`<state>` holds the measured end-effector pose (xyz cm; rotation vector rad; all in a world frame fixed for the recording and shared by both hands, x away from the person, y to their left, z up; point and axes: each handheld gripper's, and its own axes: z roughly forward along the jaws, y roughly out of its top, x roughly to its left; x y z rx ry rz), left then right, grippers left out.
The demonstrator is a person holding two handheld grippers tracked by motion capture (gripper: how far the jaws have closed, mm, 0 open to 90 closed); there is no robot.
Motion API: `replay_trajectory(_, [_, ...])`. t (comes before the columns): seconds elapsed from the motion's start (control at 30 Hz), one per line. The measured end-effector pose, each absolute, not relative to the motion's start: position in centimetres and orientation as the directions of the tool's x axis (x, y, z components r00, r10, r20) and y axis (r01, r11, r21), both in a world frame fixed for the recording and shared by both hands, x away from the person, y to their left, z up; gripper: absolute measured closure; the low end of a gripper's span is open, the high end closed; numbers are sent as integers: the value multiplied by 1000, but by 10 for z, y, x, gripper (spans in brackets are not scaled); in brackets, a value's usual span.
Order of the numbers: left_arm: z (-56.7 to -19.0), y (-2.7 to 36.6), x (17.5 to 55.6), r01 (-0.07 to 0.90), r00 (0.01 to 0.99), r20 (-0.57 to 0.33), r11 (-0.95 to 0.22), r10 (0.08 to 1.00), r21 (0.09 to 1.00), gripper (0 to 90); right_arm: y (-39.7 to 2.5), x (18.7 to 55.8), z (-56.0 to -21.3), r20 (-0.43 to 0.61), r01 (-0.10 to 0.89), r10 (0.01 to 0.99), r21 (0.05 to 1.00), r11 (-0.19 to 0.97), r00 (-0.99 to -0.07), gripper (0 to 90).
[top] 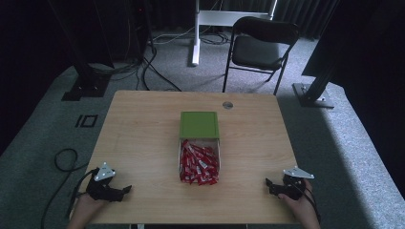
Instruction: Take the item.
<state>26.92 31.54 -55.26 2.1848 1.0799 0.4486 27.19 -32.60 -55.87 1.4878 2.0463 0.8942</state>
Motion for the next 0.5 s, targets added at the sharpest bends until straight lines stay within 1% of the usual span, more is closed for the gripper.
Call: replay_trajectory(0.5, [-553,315,269,576,602,17,-448,799,684,7,-326,272,-559,13,656,951,727,203,-309,123])
